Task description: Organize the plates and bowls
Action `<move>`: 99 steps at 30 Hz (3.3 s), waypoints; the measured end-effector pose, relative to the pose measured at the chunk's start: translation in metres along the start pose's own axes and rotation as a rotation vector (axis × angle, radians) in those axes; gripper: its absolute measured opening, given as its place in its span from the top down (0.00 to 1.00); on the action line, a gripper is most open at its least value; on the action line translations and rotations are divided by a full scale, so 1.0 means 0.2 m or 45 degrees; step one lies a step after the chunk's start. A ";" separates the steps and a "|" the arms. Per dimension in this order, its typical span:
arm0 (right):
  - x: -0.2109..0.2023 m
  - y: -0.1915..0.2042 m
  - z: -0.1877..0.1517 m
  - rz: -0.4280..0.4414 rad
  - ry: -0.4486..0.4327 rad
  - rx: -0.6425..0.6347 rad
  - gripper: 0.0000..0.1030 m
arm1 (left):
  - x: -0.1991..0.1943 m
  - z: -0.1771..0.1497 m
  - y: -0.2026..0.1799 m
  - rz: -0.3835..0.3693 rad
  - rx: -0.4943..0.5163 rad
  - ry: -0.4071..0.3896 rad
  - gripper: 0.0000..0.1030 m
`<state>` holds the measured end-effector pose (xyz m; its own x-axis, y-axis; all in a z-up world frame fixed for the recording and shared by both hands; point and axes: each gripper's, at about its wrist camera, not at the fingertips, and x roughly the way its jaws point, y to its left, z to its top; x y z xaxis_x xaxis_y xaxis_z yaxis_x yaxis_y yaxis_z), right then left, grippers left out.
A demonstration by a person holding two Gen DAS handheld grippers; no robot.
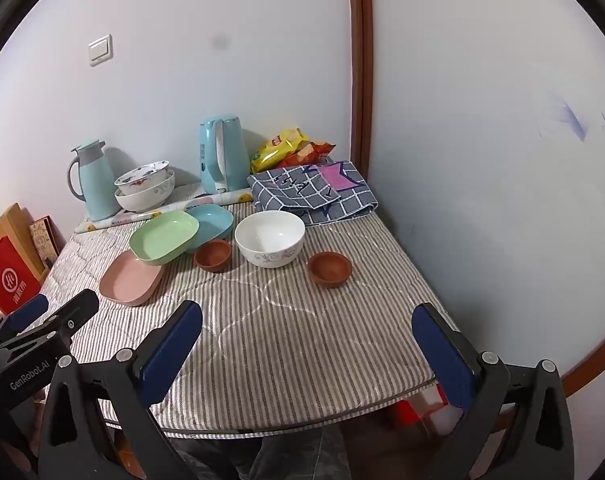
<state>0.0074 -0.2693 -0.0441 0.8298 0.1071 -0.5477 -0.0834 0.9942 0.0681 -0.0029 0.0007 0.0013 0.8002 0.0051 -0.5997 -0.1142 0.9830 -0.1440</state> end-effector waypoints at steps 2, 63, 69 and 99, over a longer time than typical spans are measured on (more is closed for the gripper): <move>0.00 0.00 0.00 0.002 0.001 0.000 0.00 | 0.00 -0.01 -0.01 0.005 0.005 -0.003 0.00; -0.01 0.01 -0.01 0.023 -0.006 0.001 0.00 | -0.03 0.02 0.00 0.024 0.026 -0.003 0.00; -0.02 0.01 -0.01 0.013 -0.013 0.000 0.00 | -0.02 0.02 0.00 0.022 0.025 -0.002 0.00; 0.18 0.05 0.11 0.081 0.061 -0.016 0.00 | 0.13 0.15 0.03 0.033 -0.001 0.037 0.00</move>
<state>0.0492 -0.2561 -0.0455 0.7954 0.1702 -0.5817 -0.1422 0.9854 0.0938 0.0351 0.0112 0.0079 0.7794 0.0252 -0.6261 -0.1352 0.9824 -0.1289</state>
